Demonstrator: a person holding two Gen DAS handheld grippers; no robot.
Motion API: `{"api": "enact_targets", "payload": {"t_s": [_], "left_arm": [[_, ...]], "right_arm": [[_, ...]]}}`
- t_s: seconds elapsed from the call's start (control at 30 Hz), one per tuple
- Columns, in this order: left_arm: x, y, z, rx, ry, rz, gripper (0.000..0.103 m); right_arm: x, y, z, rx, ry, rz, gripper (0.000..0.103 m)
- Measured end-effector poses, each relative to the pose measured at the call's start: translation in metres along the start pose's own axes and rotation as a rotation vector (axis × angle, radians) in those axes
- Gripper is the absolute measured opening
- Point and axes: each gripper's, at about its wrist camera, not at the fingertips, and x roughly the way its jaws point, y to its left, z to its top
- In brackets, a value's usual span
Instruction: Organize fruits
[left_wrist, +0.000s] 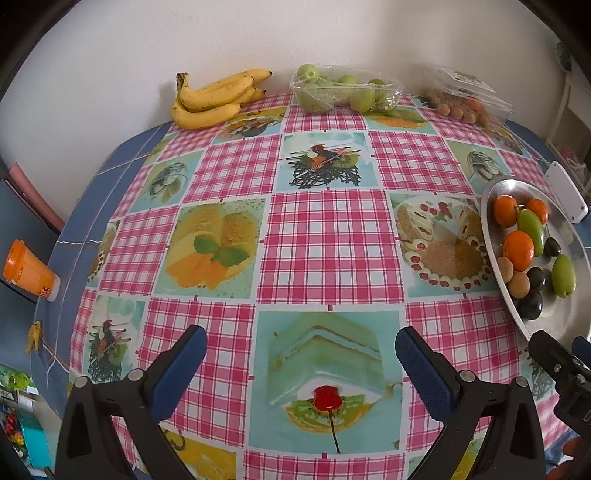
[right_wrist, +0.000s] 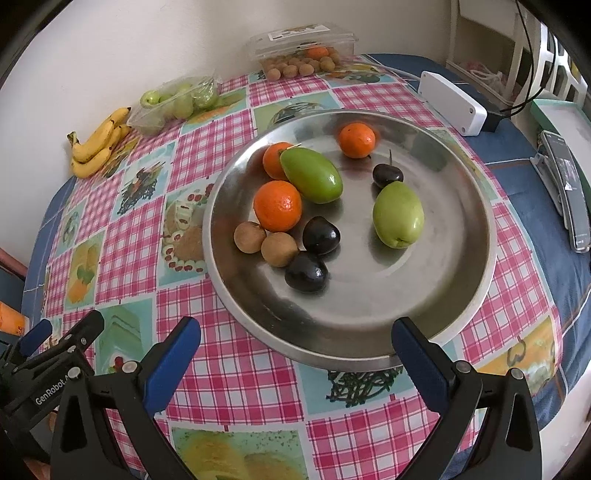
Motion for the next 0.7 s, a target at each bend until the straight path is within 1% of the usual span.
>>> {"api": "enact_targets", "payload": {"t_s": [0.7], "left_arm": [[0.0009,0.0025,-0.0008,-0.004,-0.001,0.009,0.103]], "right_arm": [[0.0028,0.0008,-0.0006,-0.006,0.005,0.002,0.103]]}}
